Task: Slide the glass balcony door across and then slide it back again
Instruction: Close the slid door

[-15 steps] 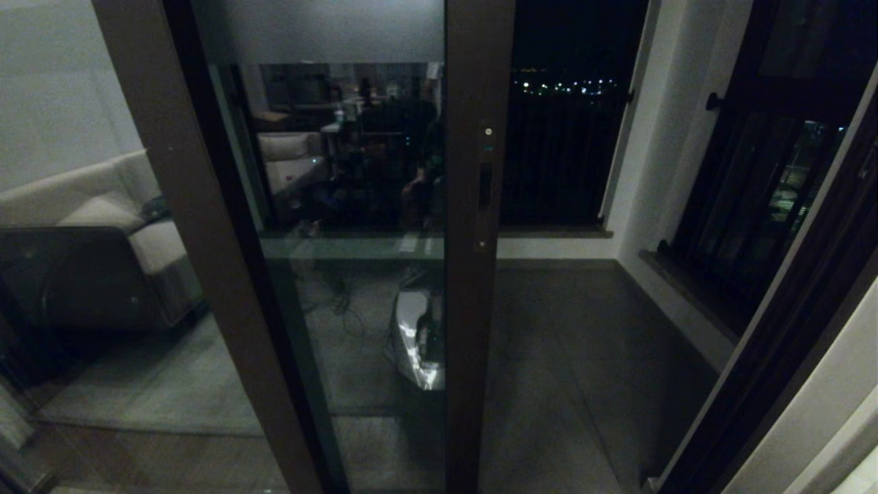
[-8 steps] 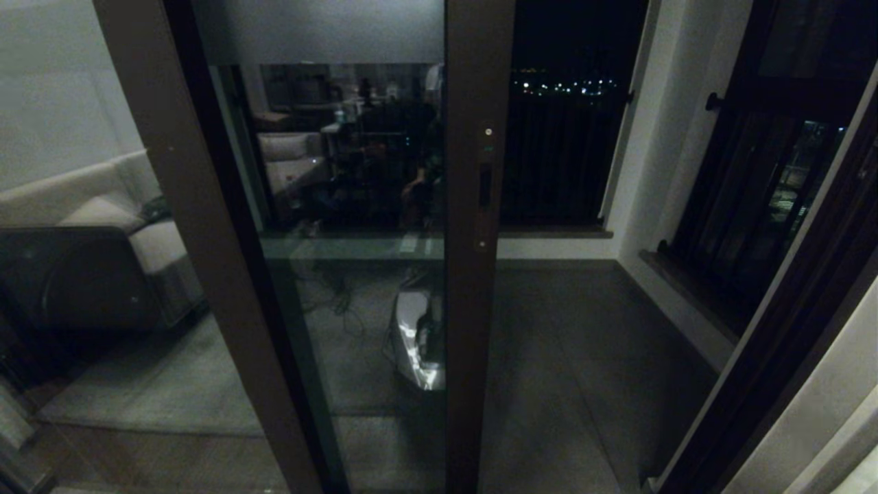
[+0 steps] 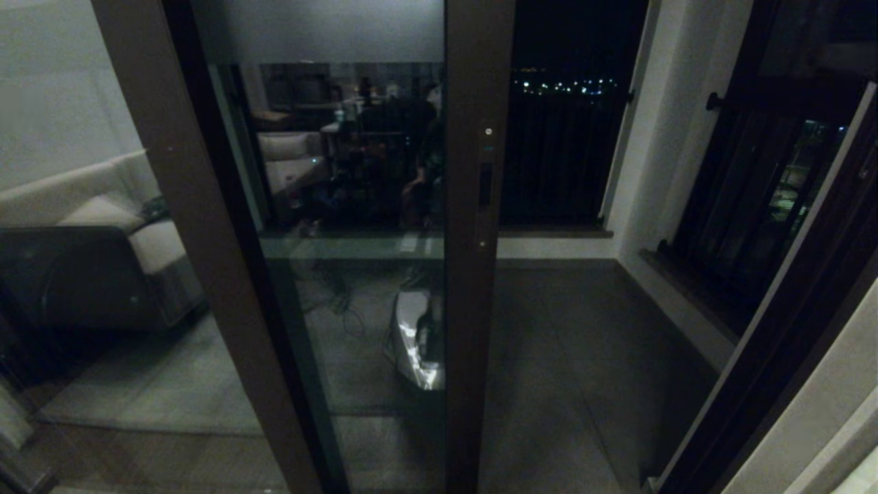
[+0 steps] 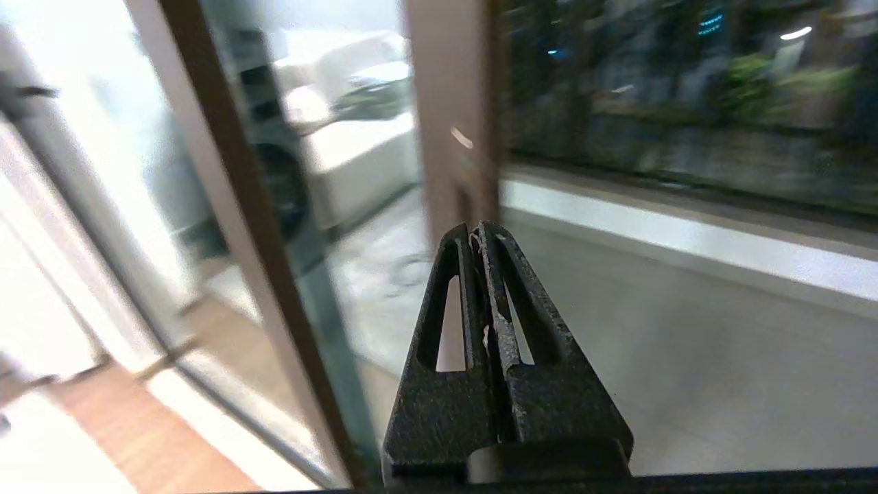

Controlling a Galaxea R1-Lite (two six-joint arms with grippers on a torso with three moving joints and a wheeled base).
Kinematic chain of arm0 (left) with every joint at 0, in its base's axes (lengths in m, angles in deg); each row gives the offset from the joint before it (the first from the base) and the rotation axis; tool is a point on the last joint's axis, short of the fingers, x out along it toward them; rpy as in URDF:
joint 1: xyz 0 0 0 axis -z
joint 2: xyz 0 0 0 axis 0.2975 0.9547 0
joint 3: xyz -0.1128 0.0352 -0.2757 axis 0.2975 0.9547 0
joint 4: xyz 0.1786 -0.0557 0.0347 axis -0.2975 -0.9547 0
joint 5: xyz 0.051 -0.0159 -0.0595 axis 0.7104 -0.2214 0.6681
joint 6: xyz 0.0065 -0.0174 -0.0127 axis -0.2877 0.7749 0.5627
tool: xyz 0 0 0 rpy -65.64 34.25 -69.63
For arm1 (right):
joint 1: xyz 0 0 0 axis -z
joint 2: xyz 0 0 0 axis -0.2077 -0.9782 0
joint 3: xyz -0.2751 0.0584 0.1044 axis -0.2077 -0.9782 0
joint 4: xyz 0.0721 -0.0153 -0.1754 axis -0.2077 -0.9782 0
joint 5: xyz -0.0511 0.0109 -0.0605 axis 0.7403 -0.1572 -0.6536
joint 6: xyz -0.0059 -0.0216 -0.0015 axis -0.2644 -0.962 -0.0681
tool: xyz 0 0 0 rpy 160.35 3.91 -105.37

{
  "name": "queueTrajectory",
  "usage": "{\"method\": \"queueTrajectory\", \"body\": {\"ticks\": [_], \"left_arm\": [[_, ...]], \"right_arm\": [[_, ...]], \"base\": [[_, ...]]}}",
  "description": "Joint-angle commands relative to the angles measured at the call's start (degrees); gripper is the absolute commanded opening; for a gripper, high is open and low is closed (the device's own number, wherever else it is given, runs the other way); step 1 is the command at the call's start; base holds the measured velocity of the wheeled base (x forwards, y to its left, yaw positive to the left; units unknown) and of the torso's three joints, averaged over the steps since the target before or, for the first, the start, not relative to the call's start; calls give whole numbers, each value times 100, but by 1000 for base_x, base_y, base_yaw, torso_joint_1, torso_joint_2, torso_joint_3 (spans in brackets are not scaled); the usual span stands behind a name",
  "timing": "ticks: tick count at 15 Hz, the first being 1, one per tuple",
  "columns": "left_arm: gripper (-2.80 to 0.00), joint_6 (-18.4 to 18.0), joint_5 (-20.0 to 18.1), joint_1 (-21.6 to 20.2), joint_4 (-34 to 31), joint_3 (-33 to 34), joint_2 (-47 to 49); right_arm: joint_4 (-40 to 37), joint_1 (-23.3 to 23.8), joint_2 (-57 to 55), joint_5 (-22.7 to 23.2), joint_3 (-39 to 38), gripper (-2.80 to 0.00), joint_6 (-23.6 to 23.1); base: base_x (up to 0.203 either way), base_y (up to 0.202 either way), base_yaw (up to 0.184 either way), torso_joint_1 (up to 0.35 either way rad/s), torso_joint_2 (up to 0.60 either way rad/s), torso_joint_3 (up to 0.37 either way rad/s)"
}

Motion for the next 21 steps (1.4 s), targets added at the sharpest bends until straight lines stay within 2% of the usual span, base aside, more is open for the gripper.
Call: {"method": "queueTrajectory", "body": {"ticks": [1,2,5,7,8,10,11,12,15,18,20,21], "left_arm": [[-280,-1,0,-1,0,9,7],[-280,-1,0,-1,0,9,7],[-280,-1,0,-1,0,9,7],[-280,-1,0,-1,0,9,0],[-280,-1,0,-1,0,9,7],[-280,-1,0,-1,0,9,7],[-280,-1,0,-1,0,9,7],[-280,-1,0,-1,0,9,7],[-280,-8,-7,-1,0,9,7],[-280,8,9,-1,0,9,7],[-280,8,17,-1,0,9,-1],[-280,8,17,-1,0,9,6]], "right_arm": [[-98,-1033,-1624,-796,1172,-280,-6],[-237,-1217,-1779,-1135,1327,-280,-17],[-378,-1211,-2113,-1255,1414,-280,1],[-396,-1212,-2403,-1387,2041,-280,-84],[-513,-1211,-2567,-1472,2425,-280,-330],[-1053,-1234,-2729,-1846,2773,-280,-1375],[-1110,-1245,-2756,-1901,2800,-280,-1418],[-1110,-1213,-2769,-1906,2765,-280,-1357],[-1112,-1168,-2779,-1913,2627,-280,-512],[-1615,-1253,-2886,-2009,2914,-280,-595],[-2142,-1394,-3323,-2316,3389,-280,-678],[-2386,-1618,-3546,-2497,3541,-280,-698]], "base": [[0,0,0,0,0,0],[0,0,0,0,0,0],[0,0,0,0,0,0],[0,0,0,0,0,0],[0,0,0,0,0,0],[0,0,0,0,0,0],[0,0,0,0,0,0],[0,0,0,0,0,0],[0,0,0,0,0,0],[0,0,0,0,0,0],[0,0,0,0,0,0],[0,0,0,0,0,0]]}}
